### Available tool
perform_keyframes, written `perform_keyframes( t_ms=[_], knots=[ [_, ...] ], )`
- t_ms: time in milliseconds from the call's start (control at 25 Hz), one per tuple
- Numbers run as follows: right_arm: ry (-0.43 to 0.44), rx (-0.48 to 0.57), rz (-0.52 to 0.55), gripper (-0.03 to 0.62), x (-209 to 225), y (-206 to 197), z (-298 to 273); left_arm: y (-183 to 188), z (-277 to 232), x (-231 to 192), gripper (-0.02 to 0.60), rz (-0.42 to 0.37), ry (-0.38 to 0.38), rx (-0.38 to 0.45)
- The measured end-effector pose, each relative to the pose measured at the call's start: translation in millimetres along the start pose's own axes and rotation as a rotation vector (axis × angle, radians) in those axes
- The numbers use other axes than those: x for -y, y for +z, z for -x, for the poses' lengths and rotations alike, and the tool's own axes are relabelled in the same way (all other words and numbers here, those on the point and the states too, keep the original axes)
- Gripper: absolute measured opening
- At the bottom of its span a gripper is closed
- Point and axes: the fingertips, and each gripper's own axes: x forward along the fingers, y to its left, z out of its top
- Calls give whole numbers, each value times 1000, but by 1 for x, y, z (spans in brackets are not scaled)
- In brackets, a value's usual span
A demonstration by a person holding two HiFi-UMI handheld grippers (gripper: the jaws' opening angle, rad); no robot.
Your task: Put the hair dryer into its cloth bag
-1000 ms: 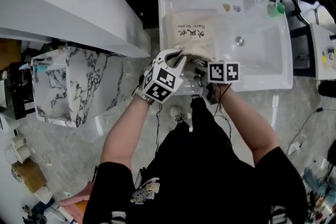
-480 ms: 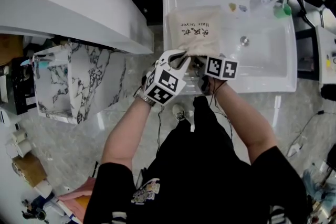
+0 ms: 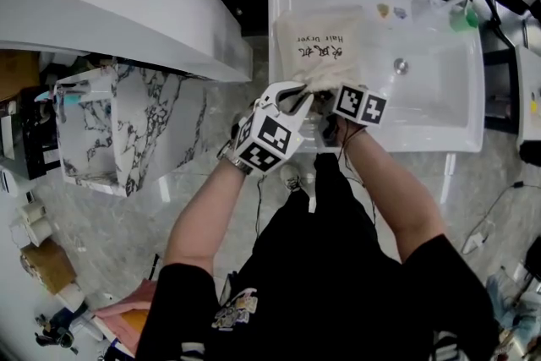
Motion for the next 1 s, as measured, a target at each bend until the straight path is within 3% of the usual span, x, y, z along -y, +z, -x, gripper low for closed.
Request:
perform_keyframes(
  t_ms=[600, 1000],
  knots=[
    [-46, -27, -81, 256, 13, 2, -12, 3, -3, 0, 51, 14, -17, 12],
    [-71, -86, -54, 267, 15, -6, -15, -2, -3, -5, 51, 57, 3, 8]
  ],
)
